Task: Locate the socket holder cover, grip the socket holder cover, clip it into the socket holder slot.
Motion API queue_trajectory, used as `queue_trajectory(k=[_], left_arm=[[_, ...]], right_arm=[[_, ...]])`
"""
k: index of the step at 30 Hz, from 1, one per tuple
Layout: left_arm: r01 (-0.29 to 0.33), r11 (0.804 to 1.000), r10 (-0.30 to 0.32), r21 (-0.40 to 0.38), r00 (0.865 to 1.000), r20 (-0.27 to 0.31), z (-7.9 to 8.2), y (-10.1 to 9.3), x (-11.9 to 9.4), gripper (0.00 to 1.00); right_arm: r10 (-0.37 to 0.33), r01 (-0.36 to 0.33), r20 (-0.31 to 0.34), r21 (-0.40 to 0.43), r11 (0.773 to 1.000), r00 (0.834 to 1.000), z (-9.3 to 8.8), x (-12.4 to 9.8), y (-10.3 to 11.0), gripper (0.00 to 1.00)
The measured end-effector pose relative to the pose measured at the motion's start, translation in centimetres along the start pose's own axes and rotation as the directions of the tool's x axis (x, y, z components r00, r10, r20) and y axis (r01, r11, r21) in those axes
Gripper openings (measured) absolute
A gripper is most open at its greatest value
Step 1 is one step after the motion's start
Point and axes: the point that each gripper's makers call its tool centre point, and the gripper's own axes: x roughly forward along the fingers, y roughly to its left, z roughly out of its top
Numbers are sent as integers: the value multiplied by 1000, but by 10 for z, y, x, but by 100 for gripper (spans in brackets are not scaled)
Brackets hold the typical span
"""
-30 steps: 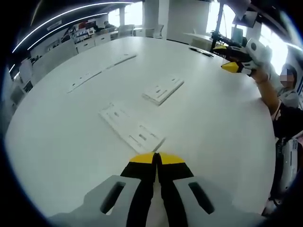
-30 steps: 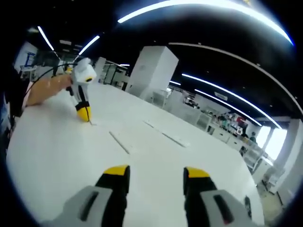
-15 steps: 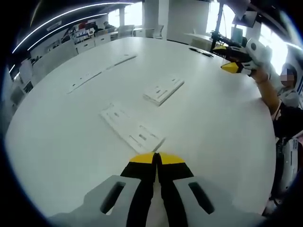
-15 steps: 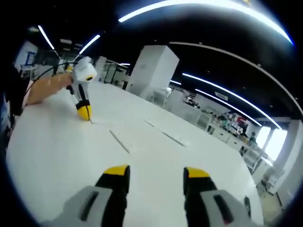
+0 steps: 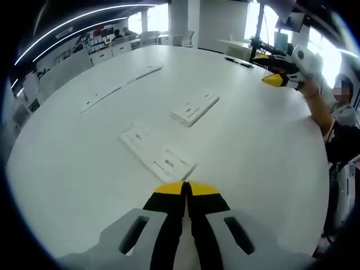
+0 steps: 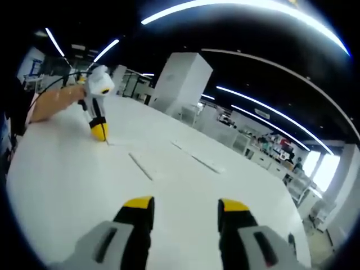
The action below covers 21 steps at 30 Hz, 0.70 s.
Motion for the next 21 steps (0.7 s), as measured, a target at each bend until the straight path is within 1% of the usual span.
queue_trajectory(k=[21], left_arm=[[-4, 1000, 4, 6, 1000, 1, -1, -2, 1, 3]], right_arm=[[-1, 1, -6, 2, 1000, 1000, -2, 1, -2, 47]])
